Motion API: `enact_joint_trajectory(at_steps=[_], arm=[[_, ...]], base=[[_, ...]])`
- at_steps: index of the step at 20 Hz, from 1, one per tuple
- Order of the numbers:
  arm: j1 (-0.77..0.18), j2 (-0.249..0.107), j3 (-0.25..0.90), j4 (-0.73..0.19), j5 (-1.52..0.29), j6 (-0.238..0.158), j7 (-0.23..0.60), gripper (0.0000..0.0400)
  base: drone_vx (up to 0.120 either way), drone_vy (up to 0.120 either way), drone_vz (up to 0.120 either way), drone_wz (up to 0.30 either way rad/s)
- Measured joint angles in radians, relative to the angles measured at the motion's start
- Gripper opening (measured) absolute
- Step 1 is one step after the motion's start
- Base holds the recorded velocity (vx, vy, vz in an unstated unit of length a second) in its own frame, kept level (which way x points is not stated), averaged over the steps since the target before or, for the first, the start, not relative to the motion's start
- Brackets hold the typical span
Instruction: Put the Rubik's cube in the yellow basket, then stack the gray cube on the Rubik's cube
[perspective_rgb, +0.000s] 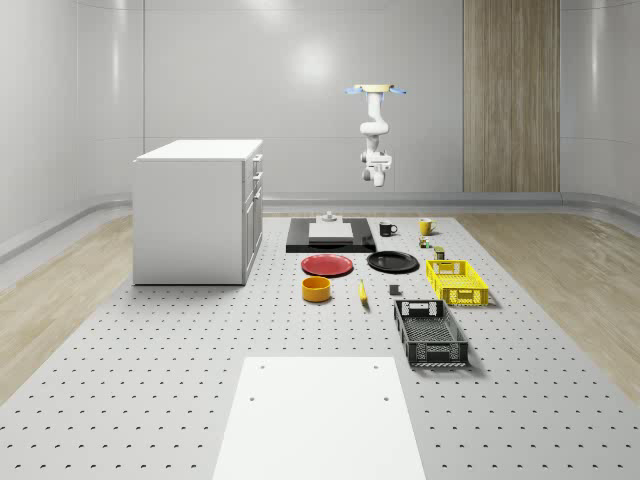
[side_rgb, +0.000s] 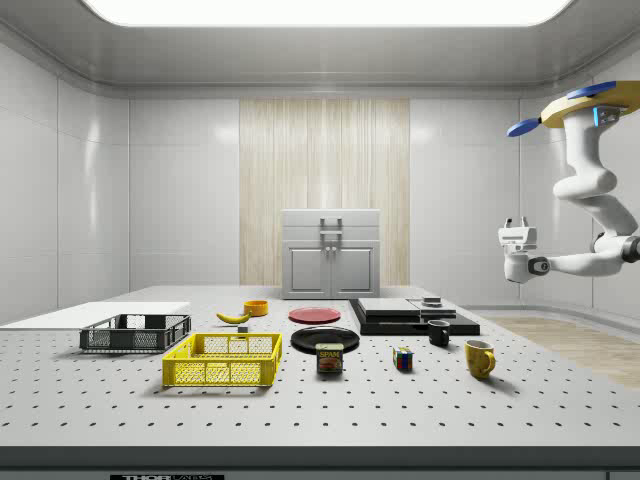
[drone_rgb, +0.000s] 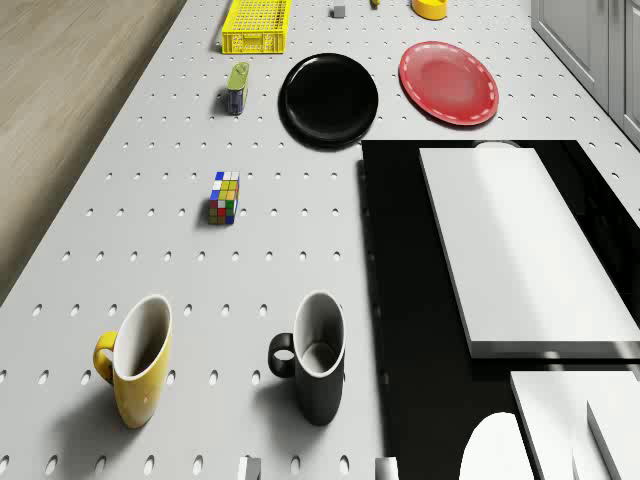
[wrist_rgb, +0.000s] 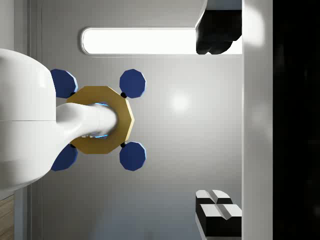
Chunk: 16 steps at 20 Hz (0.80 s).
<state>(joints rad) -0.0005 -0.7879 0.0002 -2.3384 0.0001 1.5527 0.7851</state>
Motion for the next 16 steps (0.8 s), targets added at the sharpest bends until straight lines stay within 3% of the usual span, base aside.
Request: enact_joint_trajectory(at_steps=[8, 16], arm=[[-0.003, 0.040, 0.002, 0.170, 0.001, -0.124, -0.002, 0.0400], [-0.005, 0.079, 0.003, 0.273, 0.002, -0.182, -0.003, 0.0400]], base=[[0.115, 0.120, 0.000, 0.000], [0.120, 0.120, 0.000, 0.000]])
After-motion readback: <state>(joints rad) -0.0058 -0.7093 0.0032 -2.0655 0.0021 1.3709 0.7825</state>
